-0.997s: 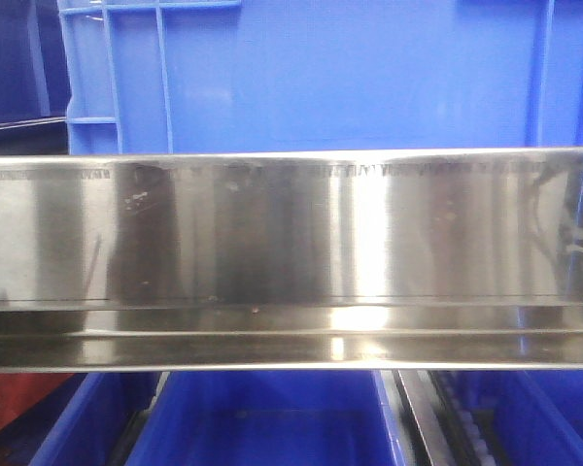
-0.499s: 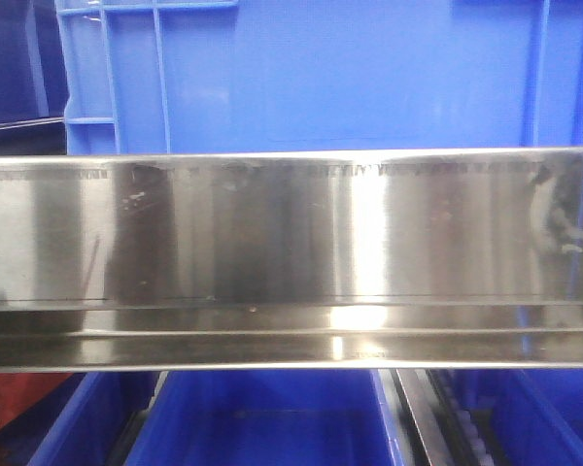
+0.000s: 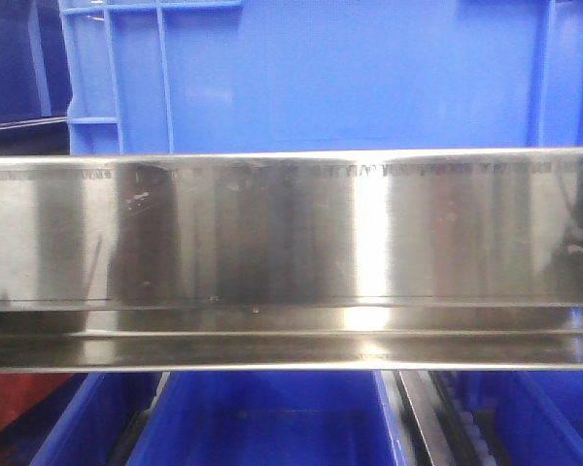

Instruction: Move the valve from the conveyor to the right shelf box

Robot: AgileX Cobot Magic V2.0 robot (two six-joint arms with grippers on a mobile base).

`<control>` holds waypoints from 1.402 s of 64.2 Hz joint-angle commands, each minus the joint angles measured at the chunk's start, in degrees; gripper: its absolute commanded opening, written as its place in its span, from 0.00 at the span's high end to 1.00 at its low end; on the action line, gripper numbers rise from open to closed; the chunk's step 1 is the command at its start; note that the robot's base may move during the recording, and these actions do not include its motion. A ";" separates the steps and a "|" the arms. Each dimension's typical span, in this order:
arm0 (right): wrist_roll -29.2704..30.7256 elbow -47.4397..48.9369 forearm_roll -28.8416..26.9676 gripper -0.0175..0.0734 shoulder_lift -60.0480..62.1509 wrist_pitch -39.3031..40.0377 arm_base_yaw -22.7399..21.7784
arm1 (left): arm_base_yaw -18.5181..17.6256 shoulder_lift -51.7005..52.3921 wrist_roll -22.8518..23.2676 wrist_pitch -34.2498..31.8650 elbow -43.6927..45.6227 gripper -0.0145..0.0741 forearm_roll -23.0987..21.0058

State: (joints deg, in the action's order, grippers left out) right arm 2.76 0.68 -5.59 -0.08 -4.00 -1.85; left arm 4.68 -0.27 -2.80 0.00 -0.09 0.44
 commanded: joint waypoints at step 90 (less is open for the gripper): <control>-0.36 -0.68 0.18 0.98 0.08 4.37 3.75 | 0.28 0.27 0.45 -1.01 0.09 0.96 -0.44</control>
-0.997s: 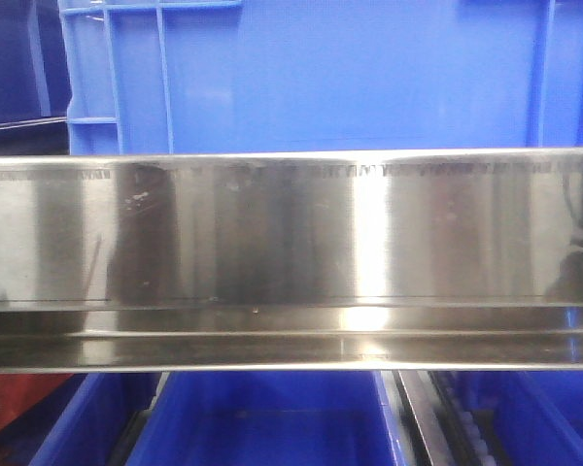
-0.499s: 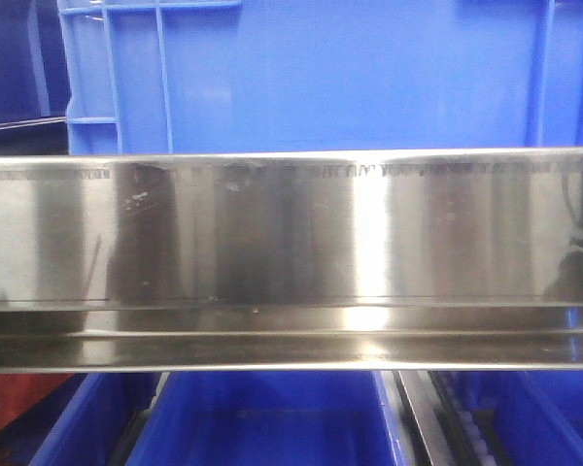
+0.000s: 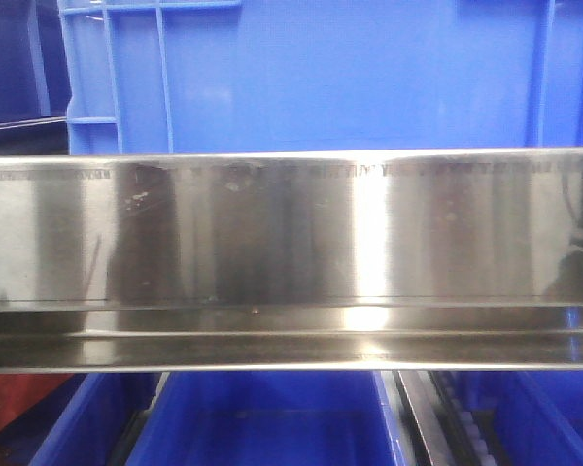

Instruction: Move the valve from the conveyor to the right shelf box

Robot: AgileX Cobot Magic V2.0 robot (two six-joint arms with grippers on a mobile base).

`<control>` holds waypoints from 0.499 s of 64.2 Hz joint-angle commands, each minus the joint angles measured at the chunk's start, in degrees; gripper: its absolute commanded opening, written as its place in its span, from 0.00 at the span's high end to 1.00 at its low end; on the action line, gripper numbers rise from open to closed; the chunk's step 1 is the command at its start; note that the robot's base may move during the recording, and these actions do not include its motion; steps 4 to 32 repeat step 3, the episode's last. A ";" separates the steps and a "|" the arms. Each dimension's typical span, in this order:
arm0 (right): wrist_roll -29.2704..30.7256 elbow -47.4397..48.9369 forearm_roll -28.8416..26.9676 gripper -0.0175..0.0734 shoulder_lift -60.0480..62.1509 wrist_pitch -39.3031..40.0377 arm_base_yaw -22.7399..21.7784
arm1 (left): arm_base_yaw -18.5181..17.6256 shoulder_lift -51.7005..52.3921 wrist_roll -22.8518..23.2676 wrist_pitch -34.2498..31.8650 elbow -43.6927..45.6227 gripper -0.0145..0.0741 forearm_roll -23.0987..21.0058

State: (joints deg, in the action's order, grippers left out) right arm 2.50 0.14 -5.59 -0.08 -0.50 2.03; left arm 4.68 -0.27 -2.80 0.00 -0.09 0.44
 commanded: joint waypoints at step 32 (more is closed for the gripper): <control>-0.09 -0.14 0.18 0.98 0.08 0.86 -0.13 | 0.28 0.27 0.45 -1.01 0.09 0.96 -0.44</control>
